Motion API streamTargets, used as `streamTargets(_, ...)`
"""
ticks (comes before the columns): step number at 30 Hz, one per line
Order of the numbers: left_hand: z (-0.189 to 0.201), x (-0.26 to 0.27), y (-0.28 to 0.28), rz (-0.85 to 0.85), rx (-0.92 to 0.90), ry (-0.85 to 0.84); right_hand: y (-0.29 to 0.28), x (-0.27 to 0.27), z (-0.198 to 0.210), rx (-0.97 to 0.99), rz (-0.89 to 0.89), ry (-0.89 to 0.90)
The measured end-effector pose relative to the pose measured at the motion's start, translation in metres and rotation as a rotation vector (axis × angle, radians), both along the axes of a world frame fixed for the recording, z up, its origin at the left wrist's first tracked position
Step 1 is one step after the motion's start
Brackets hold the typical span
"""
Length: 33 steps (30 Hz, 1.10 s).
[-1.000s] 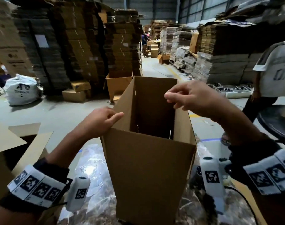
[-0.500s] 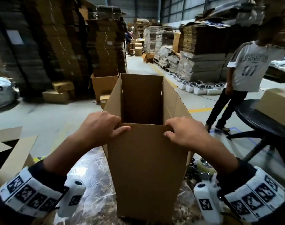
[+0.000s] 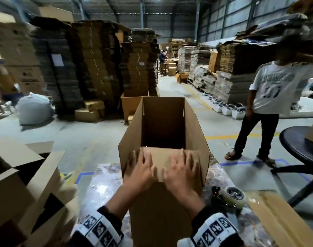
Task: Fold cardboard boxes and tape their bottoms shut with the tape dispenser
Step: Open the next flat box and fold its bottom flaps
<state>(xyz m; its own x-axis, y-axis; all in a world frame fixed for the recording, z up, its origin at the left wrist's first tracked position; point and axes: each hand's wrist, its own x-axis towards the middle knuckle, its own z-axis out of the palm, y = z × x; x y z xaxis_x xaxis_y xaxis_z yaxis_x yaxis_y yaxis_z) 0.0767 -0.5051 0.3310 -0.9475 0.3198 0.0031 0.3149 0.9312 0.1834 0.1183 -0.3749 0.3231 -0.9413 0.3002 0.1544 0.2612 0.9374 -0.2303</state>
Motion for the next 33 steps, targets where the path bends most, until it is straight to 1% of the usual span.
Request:
streamTargets(2,-0.029,0.002,0.001,0.040,-0.017,0.057,0.006,0.003,-0.020,0.042,0.043,-0.075)
streamTargets(3,-0.036,0.001,0.001,0.057,-0.033,0.087,0.011,0.003,-0.024,0.054,0.065,-0.079)
streamTargets(4,-0.038,-0.001,0.002,0.058,-0.049,0.092,0.015,0.002,-0.026,0.063,0.088,-0.077)
streamTargets(7,-0.038,0.000,0.008,0.004,-0.123,0.015,0.029,0.002,-0.029,0.065,0.165,-0.116)
streamTargets(11,-0.034,0.005,0.019,-0.055,-0.136,-0.057,0.047,0.005,-0.036,0.051,0.219,-0.113)
streamTargets(12,-0.031,0.006,0.021,-0.052,-0.144,-0.065,0.050,0.006,-0.036,0.056,0.226,-0.107)
streamTargets(14,-0.025,0.005,0.023,-0.009,-0.165,-0.019,0.056,0.008,-0.035,0.065,0.247,-0.076)
streamTargets(16,-0.017,0.001,0.022,0.023,-0.200,0.089,0.058,0.009,-0.032,0.078,0.282,-0.029)
streamTargets(18,-0.008,-0.002,0.017,0.031,-0.291,0.174,0.055,0.008,-0.029,0.086,0.327,-0.005)
streamTargets(23,0.010,-0.004,0.008,0.100,-0.447,0.193,0.047,-0.001,-0.021,0.051,0.420,-0.019)
streamTargets(25,0.016,-0.006,0.006,0.091,-0.458,0.251,0.048,-0.007,-0.023,0.059,0.427,-0.028)
streamTargets(27,0.030,-0.011,0.001,0.078,-0.468,0.351,0.051,-0.016,-0.026,0.059,0.416,-0.012)
streamTargets(29,0.049,-0.018,-0.001,0.121,-0.502,0.412,0.054,-0.025,-0.029,0.111,0.394,0.024)
streamTargets(31,0.063,-0.026,-0.003,0.220,-0.485,0.376,0.050,-0.034,-0.034,0.148,0.359,0.051)
streamTargets(33,0.073,-0.039,-0.002,0.292,-0.375,0.335,0.044,-0.041,-0.037,0.143,0.342,0.065)
